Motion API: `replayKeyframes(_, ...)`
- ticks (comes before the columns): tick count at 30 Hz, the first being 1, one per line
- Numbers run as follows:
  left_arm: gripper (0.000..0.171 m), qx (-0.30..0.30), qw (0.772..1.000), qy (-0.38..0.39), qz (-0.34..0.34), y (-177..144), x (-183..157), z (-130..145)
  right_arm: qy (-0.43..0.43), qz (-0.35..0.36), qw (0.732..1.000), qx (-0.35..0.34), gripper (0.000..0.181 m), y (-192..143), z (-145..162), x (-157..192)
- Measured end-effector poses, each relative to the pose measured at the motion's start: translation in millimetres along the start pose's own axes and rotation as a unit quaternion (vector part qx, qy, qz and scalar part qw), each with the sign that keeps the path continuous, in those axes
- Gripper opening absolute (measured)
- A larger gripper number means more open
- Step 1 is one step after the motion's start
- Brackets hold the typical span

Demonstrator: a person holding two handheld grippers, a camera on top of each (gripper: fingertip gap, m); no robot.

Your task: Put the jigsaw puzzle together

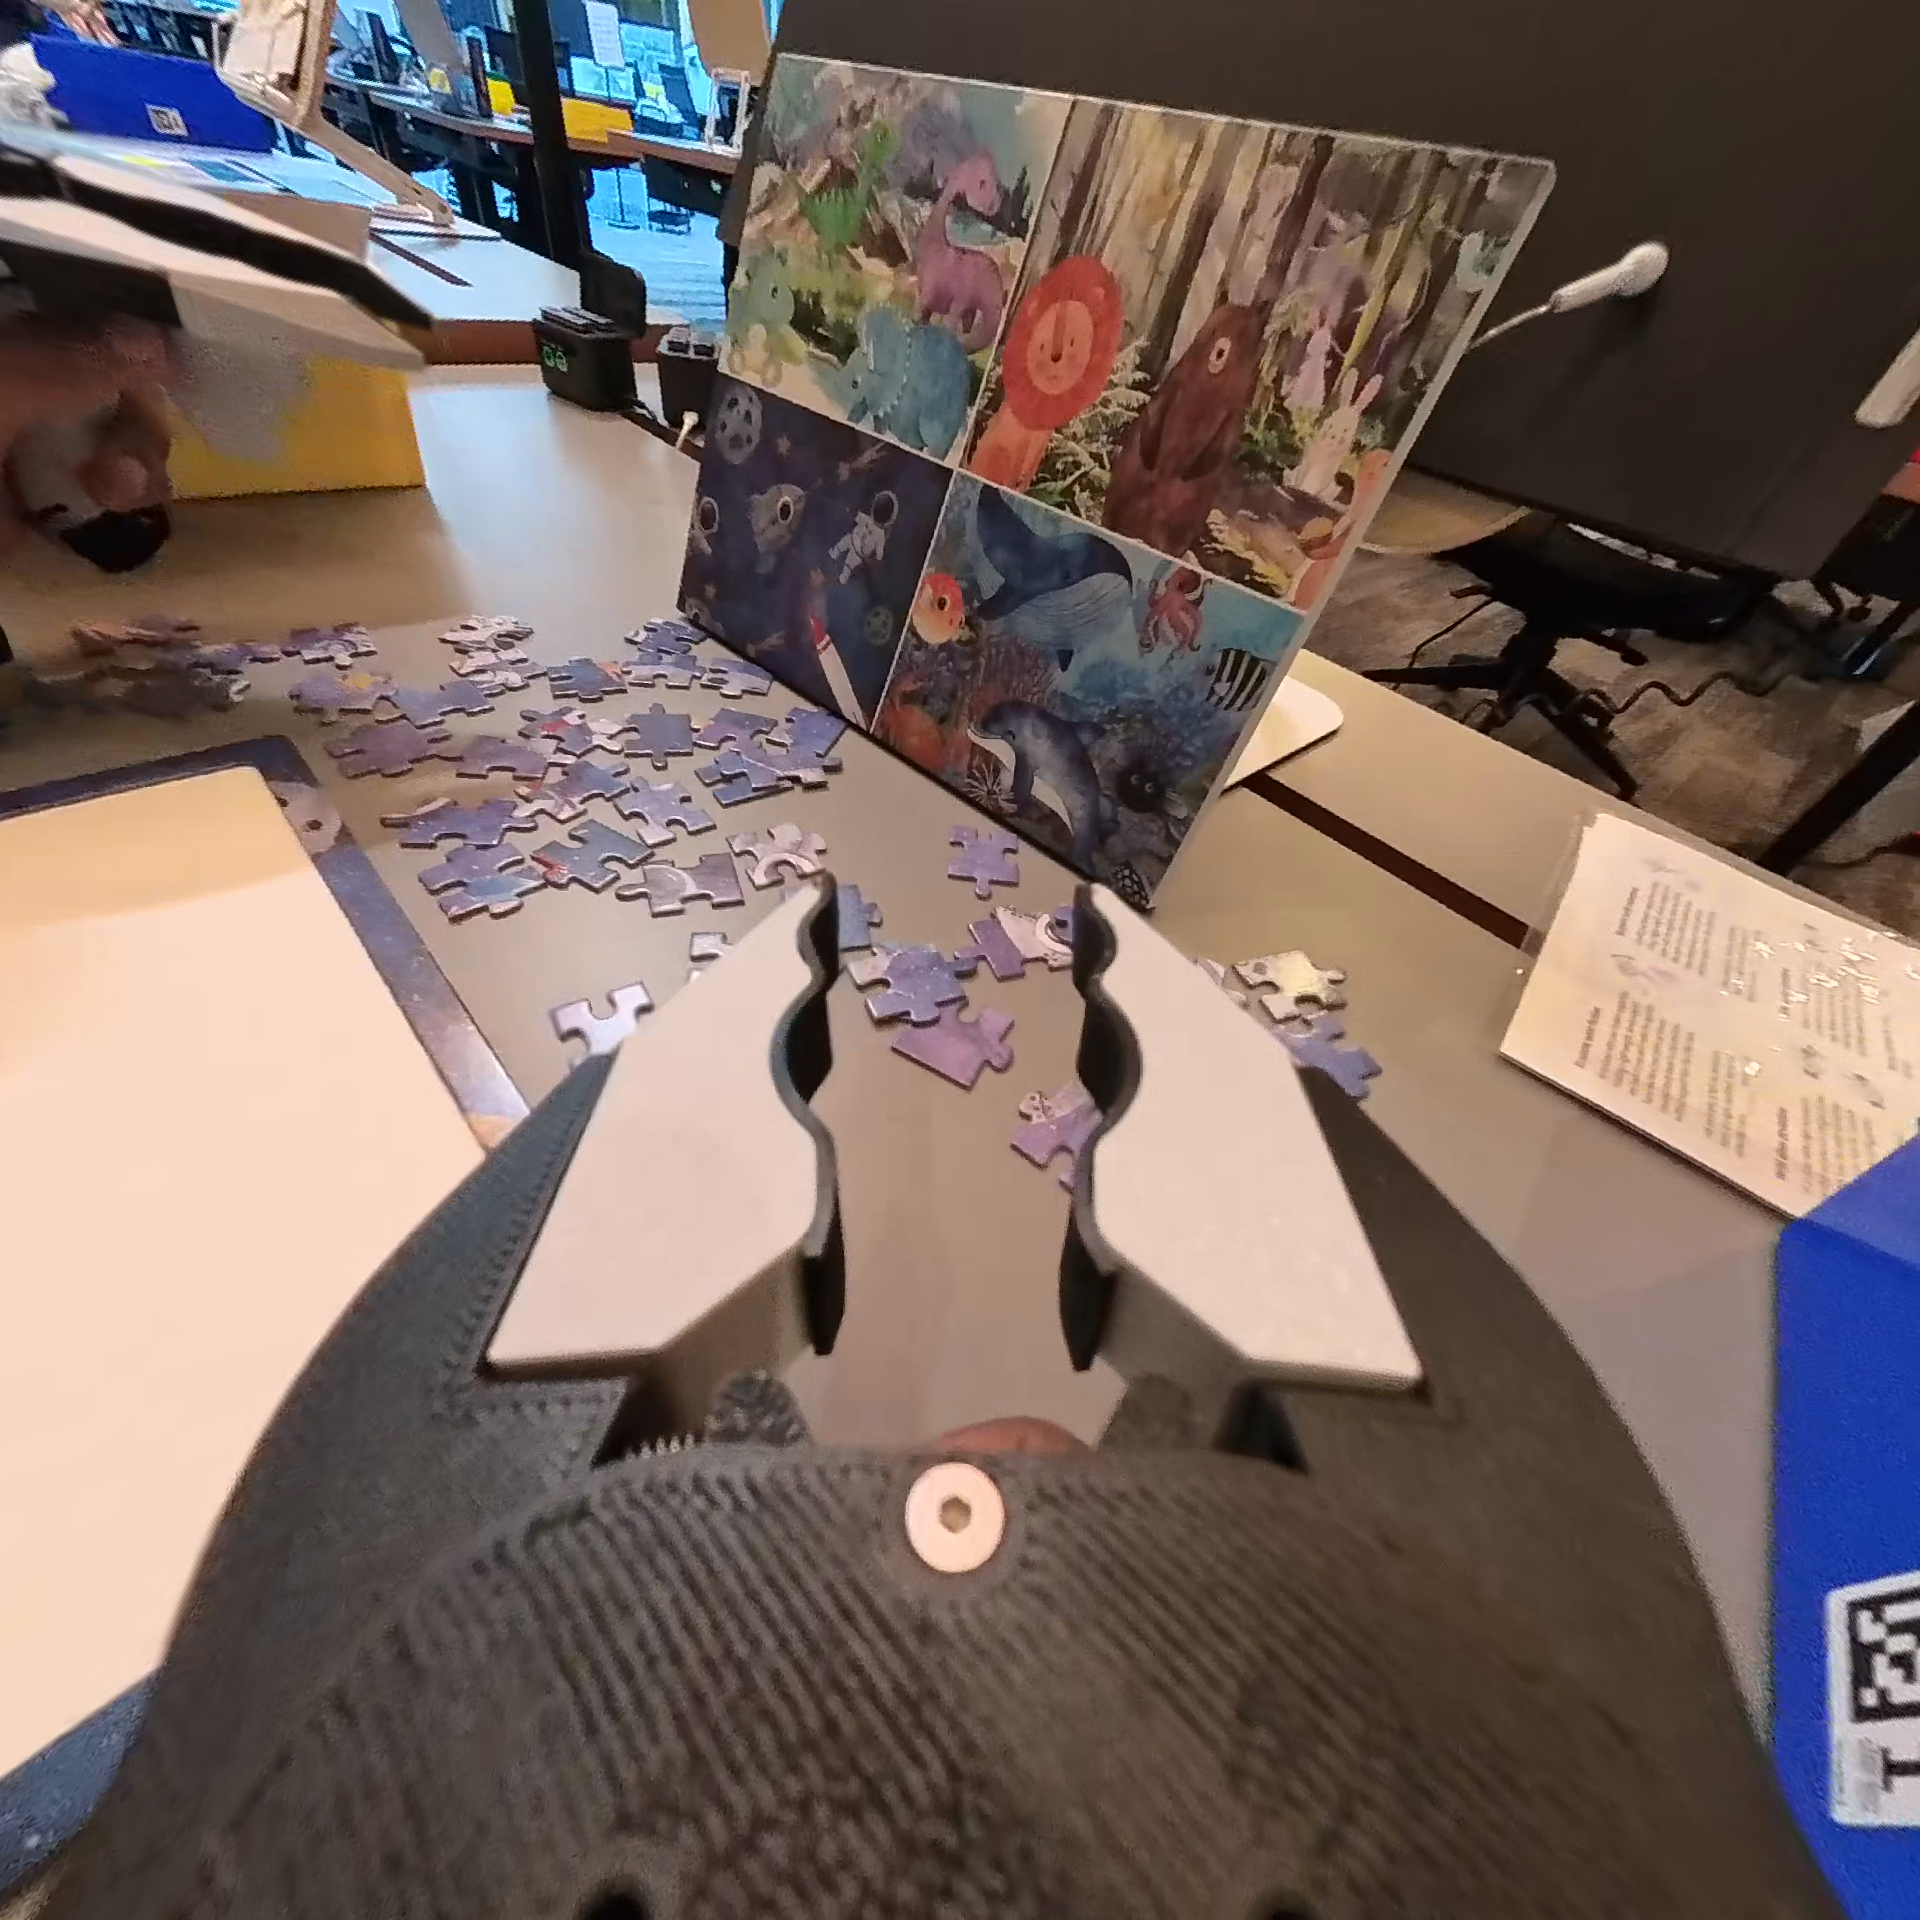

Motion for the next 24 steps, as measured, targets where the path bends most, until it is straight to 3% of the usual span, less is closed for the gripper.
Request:
replayKeyframes(5,0.007,0.003,1.000,-0.015,-0.015,-9.7,11.0,-4.5,-0.009,0.034,0.999,-0.017,0.064,2.3,-3.8,-2.1)
replayKeyframes(24,0.000,0.054,0.998,0.011,0.019,-6.5,3.9,3.9,-0.013,0.005,1.000,0.005,0.060,10.4,5.2,5.6)
Point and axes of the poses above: each gripper's, where its closed fingertips meet, y out along the fingers, z out of its underside, x = y × z across the jaws, the point moved 2 cm from there along -y, back along the fingers, and after that the axes turned 13 degrees about y, right-handed, at the moved point
